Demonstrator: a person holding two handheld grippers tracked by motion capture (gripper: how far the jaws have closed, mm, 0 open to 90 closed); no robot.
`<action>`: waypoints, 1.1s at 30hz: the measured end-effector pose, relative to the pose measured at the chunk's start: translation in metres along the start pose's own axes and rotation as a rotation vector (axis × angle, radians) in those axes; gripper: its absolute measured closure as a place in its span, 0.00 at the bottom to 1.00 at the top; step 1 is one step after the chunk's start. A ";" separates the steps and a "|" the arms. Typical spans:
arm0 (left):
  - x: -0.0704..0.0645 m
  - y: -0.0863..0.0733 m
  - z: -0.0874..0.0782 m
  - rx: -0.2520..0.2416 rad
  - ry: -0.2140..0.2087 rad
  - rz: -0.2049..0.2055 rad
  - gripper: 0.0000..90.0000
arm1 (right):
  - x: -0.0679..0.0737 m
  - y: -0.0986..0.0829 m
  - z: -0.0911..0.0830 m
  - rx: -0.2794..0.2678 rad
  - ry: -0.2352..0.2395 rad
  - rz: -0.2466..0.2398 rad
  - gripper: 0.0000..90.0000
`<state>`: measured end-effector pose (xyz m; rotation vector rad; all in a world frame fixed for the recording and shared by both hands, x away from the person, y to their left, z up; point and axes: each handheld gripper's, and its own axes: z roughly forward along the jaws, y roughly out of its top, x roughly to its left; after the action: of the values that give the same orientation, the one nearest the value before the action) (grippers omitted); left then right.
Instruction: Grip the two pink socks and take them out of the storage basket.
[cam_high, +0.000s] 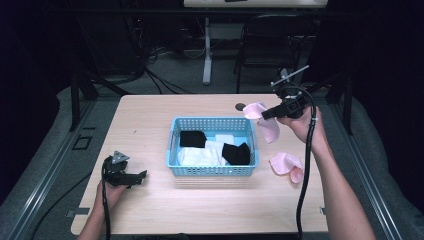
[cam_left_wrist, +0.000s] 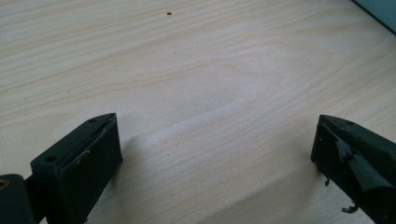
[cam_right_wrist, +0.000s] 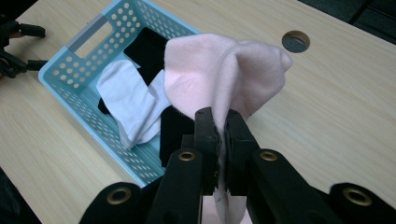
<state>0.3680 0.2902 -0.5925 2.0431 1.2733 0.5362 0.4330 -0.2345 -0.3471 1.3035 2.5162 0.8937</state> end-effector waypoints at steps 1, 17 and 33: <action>0.000 0.000 0.000 0.002 -0.001 0.001 0.02 | -0.003 -0.002 -0.001 -0.002 -0.002 0.005 0.96; 0.000 0.000 0.000 0.001 0.001 0.002 0.02 | -0.033 -0.040 -0.003 0.023 -0.040 0.084 0.96; 0.000 0.000 0.000 0.001 0.002 0.000 0.02 | -0.066 -0.103 0.090 0.216 -0.113 0.205 0.87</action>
<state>0.3677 0.2901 -0.5924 2.0437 1.2752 0.5380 0.4389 -0.2929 -0.4876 1.6519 2.4795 0.5745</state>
